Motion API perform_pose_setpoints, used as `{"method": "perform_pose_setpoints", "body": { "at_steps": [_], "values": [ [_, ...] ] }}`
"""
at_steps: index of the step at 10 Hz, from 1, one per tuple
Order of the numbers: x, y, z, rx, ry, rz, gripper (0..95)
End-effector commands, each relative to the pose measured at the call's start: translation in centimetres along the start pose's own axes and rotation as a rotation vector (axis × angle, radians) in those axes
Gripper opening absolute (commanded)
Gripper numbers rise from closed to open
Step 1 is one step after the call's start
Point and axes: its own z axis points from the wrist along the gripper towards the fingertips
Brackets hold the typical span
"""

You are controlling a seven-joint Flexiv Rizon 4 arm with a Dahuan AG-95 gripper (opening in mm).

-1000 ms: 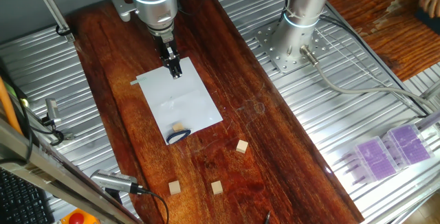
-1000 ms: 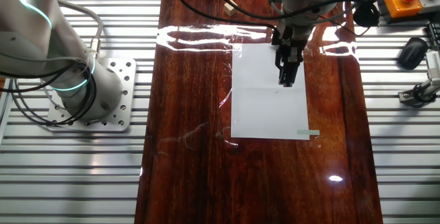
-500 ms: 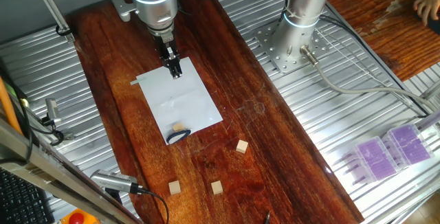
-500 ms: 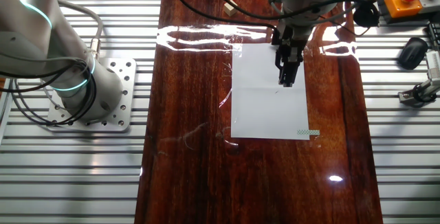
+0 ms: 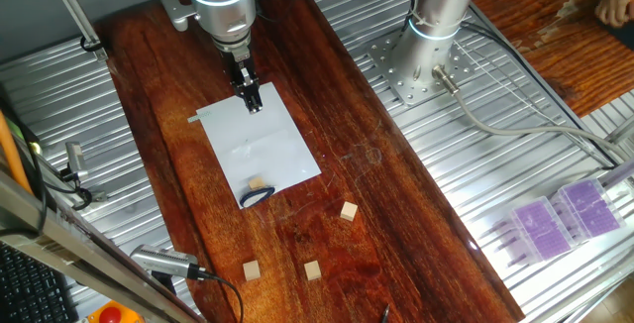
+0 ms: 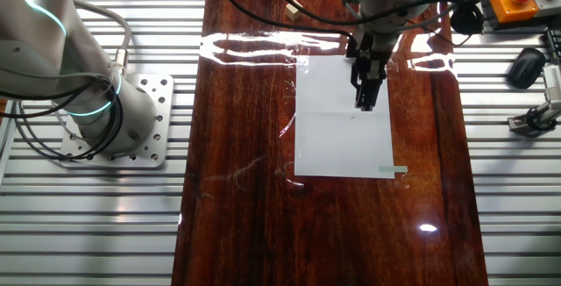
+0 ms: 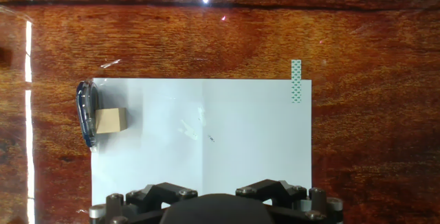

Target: Use the correction tape on paper

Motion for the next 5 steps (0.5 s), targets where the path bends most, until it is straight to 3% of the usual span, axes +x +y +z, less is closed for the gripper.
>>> {"method": "perform_pose_setpoints", "body": {
  "at_steps": [1, 2, 5],
  "values": [
    [0.00, -0.01, 0.00, 0.000, 0.000, 0.000, 95.0],
    [0.00, -0.01, 0.00, -0.022, 0.003, -0.030, 0.0],
    [0.00, 0.00, 0.00, -0.020, 0.003, -0.029, 0.0]
  ]
}}
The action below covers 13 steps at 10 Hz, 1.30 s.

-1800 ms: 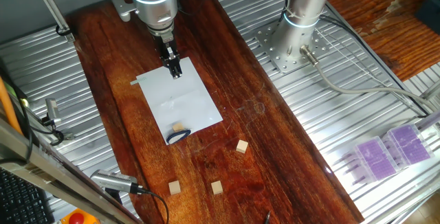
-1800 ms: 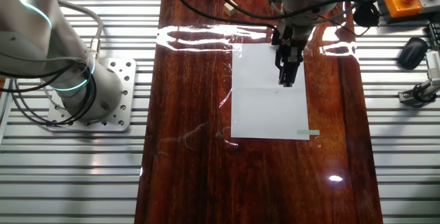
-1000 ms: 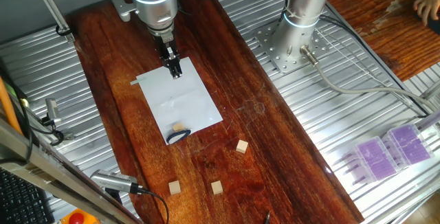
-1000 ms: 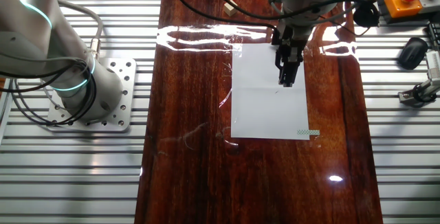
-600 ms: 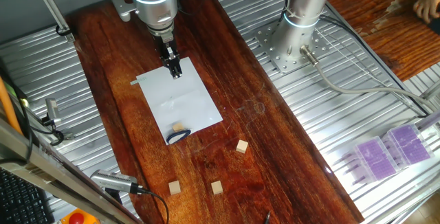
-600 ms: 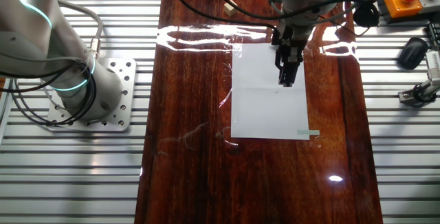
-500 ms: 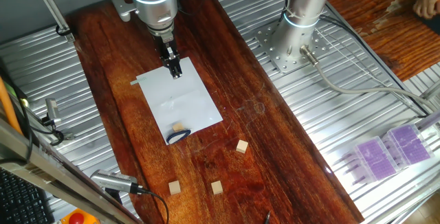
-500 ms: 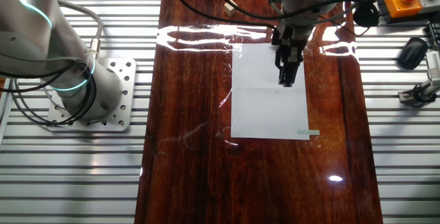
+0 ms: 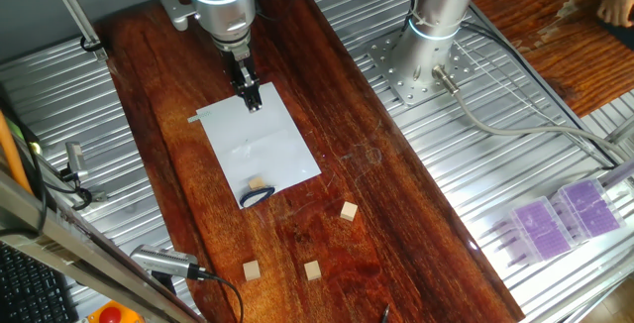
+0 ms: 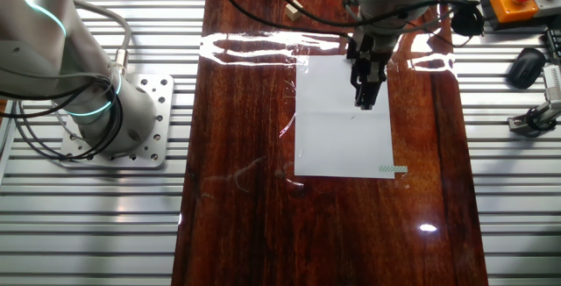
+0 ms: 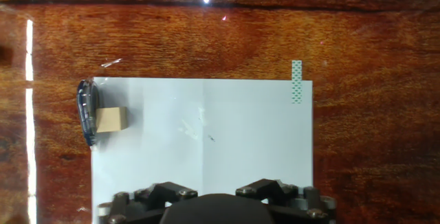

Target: Use the correction tape on paper

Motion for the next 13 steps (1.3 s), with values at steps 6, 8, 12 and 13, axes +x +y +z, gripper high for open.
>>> {"method": "perform_pose_setpoints", "body": {
  "at_steps": [6, 8, 12, 13],
  "values": [
    [-0.01, 0.05, 0.06, 0.005, 0.001, 0.001, 0.0],
    [0.05, 0.06, 0.08, 0.005, 0.001, -0.091, 0.0],
    [0.26, 0.12, 0.01, 0.005, 0.006, -0.144, 0.0],
    [0.26, 0.12, 0.01, 0.004, 0.015, -0.134, 0.0]
  ]
}}
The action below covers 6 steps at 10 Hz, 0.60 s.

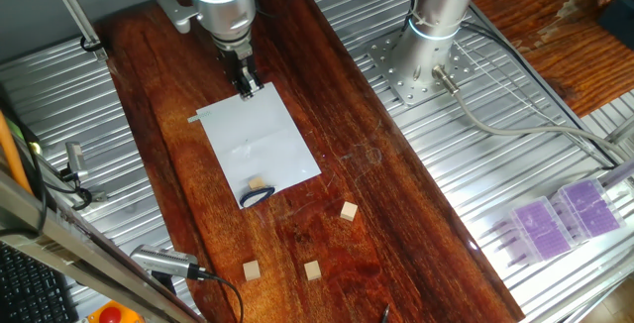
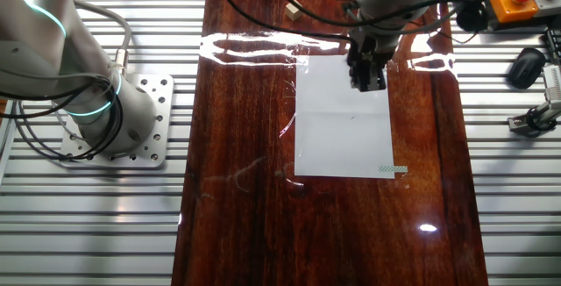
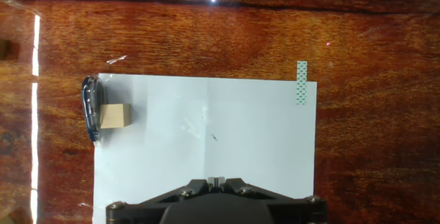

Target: Use the correction tape on paper

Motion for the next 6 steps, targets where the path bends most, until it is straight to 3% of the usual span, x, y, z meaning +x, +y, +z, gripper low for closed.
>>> {"method": "perform_pose_setpoints", "body": {
  "at_steps": [1, 3, 6],
  "values": [
    [-0.01, 0.02, 0.00, -0.006, 0.036, 0.013, 0.0],
    [0.00, 0.01, 0.00, -0.017, 0.061, 0.003, 0.0],
    [0.00, 0.01, 0.00, -0.015, 0.072, -0.023, 0.0]
  ]
}}
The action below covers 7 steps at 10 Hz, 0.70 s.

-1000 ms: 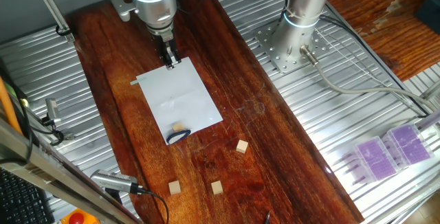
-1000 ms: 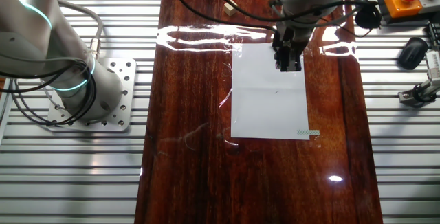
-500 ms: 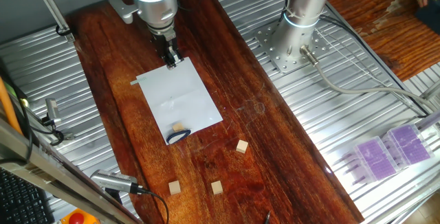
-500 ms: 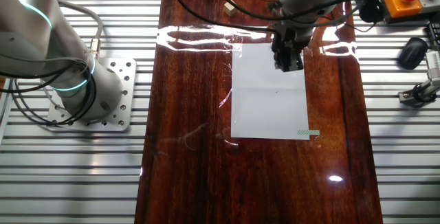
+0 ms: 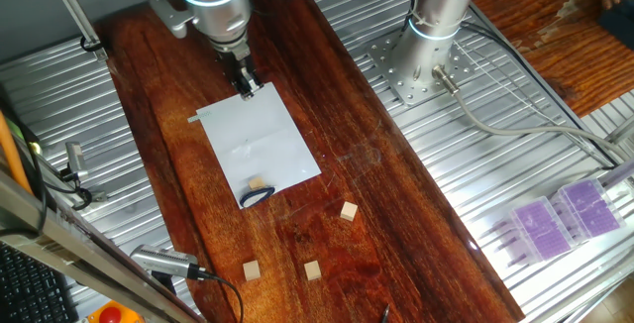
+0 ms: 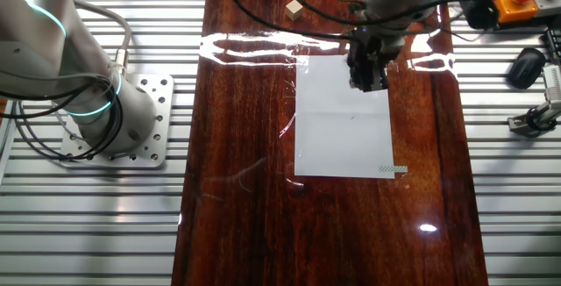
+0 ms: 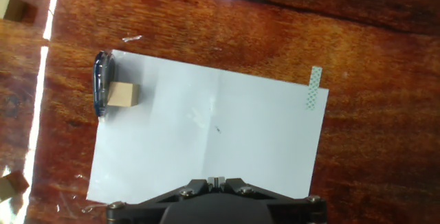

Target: Use the correction tape on paper

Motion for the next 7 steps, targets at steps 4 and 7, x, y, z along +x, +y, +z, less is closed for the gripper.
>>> {"method": "perform_pose_setpoints", "body": {
  "at_steps": [4, 7],
  "values": [
    [0.2, 0.0, 0.0, 0.000, -0.006, -0.009, 0.0],
    [-2.6, 1.7, 0.9, 0.002, -0.003, 0.035, 0.0]
  ]
}}
